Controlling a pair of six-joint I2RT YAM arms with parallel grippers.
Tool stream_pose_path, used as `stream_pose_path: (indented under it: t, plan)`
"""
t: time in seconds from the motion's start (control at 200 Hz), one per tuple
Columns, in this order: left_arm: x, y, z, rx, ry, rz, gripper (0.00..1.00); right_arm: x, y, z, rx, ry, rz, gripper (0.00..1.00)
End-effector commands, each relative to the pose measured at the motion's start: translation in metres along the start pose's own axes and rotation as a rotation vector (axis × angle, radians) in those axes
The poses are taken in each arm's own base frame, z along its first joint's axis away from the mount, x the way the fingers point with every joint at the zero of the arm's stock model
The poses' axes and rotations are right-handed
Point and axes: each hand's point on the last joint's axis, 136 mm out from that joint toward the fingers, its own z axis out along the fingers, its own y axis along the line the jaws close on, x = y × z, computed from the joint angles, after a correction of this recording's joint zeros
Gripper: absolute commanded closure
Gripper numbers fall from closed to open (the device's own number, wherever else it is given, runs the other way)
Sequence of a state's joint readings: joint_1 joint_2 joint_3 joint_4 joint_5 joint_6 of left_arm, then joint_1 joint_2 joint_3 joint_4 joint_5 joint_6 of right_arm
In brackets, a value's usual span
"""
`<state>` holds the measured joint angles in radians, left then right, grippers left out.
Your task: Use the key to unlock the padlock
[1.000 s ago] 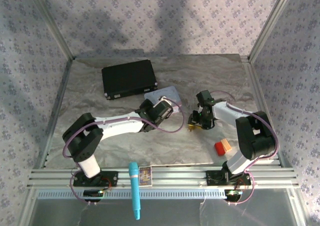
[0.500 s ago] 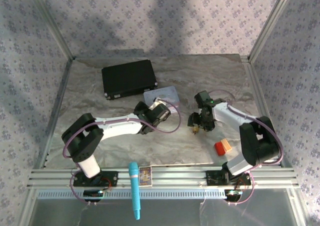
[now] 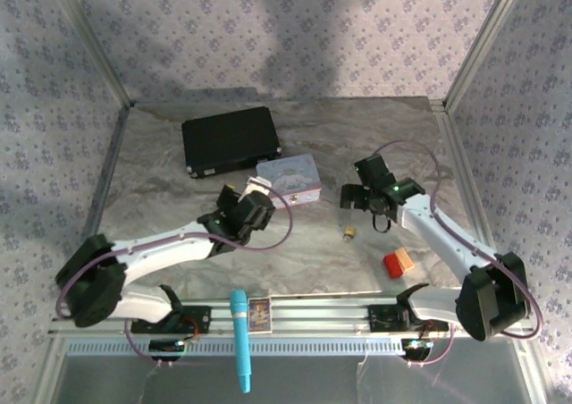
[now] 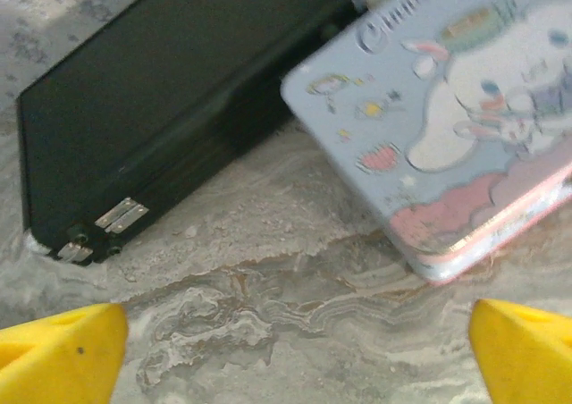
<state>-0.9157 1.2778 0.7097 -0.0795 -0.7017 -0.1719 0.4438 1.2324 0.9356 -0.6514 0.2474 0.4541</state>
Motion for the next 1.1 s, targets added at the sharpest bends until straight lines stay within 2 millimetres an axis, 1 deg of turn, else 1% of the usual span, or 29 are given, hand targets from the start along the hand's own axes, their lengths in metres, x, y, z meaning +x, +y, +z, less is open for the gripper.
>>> stream_pose_path:
  t: [0.0,0.035,0.05,0.105,0.14,0.195,0.2,0.23,0.25,0.265,0.325,0.365,0.42,0.465,0.52,0.57,0.61,0.645,0.695,0.735,0.83,0.939,1.059,1.094]
  plan:
    - [-0.02,0.036,-0.007,-0.046,-0.109,-0.206,0.0,-0.033,-0.021,-0.023,0.101,-0.154,-0.038,0.01]
    - [-0.017,0.054,-0.007,-0.081,-0.126,-0.261,0.0,-0.036,-0.026,-0.025,0.119,-0.183,-0.047,0.01]
    - [-0.016,0.061,-0.008,-0.097,-0.136,-0.289,0.0,-0.043,-0.025,-0.027,0.118,-0.22,-0.042,0.01]
    - [-0.005,0.098,-0.004,-0.184,-0.139,-0.421,0.0,-0.052,-0.03,-0.032,0.138,-0.289,-0.077,0.01]
    - [0.003,0.115,-0.002,-0.21,-0.119,-0.476,0.0,-0.056,-0.031,-0.033,0.146,-0.326,-0.118,0.01]
    - [0.011,0.133,0.0,-0.219,-0.09,-0.506,0.0,-0.059,-0.036,-0.03,0.173,-0.395,-0.144,0.01]
    - [0.012,0.135,0.0,-0.223,-0.09,-0.506,0.0,-0.063,-0.035,-0.032,0.167,-0.418,-0.137,0.01]
    - [0.014,0.143,0.0,-0.244,-0.094,-0.5,0.0,-0.06,-0.038,-0.027,0.18,-0.436,-0.144,0.01]
    - [0.015,0.149,-0.001,-0.264,-0.101,-0.491,0.0,-0.062,-0.04,-0.026,0.183,-0.46,-0.143,0.01]
    - [0.016,0.153,-0.001,-0.28,-0.109,-0.486,0.0,-0.057,-0.042,-0.02,0.187,-0.457,-0.15,0.01]
    - [0.019,0.169,0.0,-0.347,-0.138,-0.461,0.0,-0.051,-0.051,-0.01,0.205,-0.475,-0.168,0.02]
    - [0.025,0.179,0.003,-0.388,-0.136,-0.461,0.0,-0.05,-0.058,-0.006,0.212,-0.483,-0.152,0.01]
    - [0.037,0.194,0.008,-0.441,-0.109,-0.499,0.0,-0.046,-0.073,0.003,0.241,-0.48,-0.123,0.01]
    - [0.045,0.199,0.014,-0.436,-0.088,-0.516,0.0,-0.043,-0.083,0.009,0.25,-0.49,-0.099,0.02]
    - [0.048,0.203,0.019,-0.412,-0.074,-0.543,0.0,-0.039,-0.095,0.016,0.259,-0.517,-0.066,0.02]
    - [0.045,0.207,0.021,-0.424,-0.1,-0.535,0.0,-0.037,-0.102,0.021,0.246,-0.563,-0.041,0.02]
    - [0.038,0.21,0.022,-0.431,-0.156,-0.5,0.0,-0.036,-0.11,0.024,0.235,-0.594,-0.013,0.02]
    - [0.036,0.212,0.022,-0.44,-0.187,-0.473,0.0,-0.037,-0.116,0.026,0.228,-0.617,0.023,0.03]
    - [0.037,0.219,0.025,-0.461,-0.182,-0.457,0.0,-0.038,-0.126,0.032,0.222,-0.613,0.068,0.02]
    - [0.04,0.22,0.034,-0.432,-0.153,-0.448,0.0,-0.037,-0.132,0.037,0.222,-0.6,0.091,0.02]
    - [0.052,0.222,0.053,-0.407,-0.106,-0.429,0.0,-0.04,-0.135,0.044,0.231,-0.621,0.076,0.03]
    - [0.061,0.216,0.074,-0.362,-0.09,-0.39,0.0,-0.041,-0.137,0.053,0.242,-0.633,0.073,0.02]
    - [0.067,0.219,0.086,-0.361,-0.127,-0.383,0.0,-0.049,-0.138,0.058,0.229,-0.657,0.065,0.02]
    - [0.074,0.221,0.091,-0.345,-0.118,-0.411,0.0,-0.05,-0.137,0.061,0.221,-0.663,0.063,0.02]
